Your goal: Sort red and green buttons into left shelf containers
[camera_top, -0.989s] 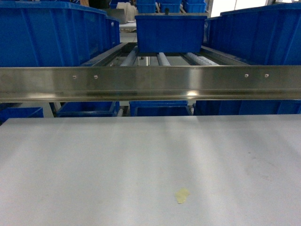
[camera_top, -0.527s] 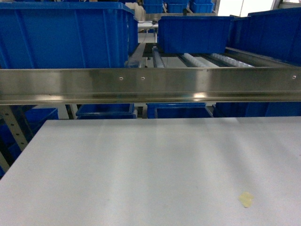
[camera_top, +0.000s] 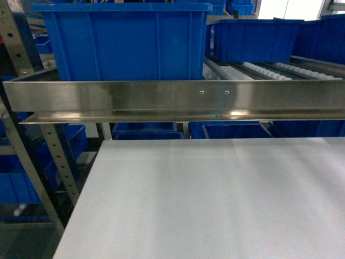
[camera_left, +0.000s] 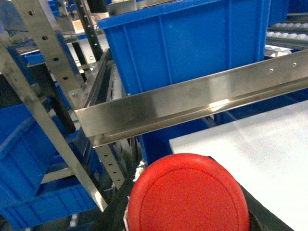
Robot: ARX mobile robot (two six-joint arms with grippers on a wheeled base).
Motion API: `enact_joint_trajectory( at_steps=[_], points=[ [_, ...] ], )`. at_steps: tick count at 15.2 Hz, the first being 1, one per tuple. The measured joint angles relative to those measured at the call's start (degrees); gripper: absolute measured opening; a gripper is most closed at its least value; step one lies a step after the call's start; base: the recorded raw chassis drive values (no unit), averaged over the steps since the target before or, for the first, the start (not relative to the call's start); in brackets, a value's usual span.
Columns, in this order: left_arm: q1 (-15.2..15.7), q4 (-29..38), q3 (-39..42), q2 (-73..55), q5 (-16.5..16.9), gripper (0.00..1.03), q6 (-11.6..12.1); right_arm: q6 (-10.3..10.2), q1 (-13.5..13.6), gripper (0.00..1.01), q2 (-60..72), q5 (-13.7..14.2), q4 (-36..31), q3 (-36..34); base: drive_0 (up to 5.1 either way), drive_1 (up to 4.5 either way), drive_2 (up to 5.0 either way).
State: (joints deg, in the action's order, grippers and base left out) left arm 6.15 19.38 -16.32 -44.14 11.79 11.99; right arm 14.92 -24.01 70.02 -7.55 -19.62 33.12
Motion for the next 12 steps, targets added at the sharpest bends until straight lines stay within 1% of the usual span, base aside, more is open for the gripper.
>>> enact_joint_trajectory(
  at_steps=[12],
  points=[
    [0.0, -0.1, 0.0, 0.0, 0.0, 0.30, 0.0, 0.0, 0.0, 0.29, 0.0, 0.0, -0.1, 0.0, -5.0, 2.48, 2.5]
  ],
)
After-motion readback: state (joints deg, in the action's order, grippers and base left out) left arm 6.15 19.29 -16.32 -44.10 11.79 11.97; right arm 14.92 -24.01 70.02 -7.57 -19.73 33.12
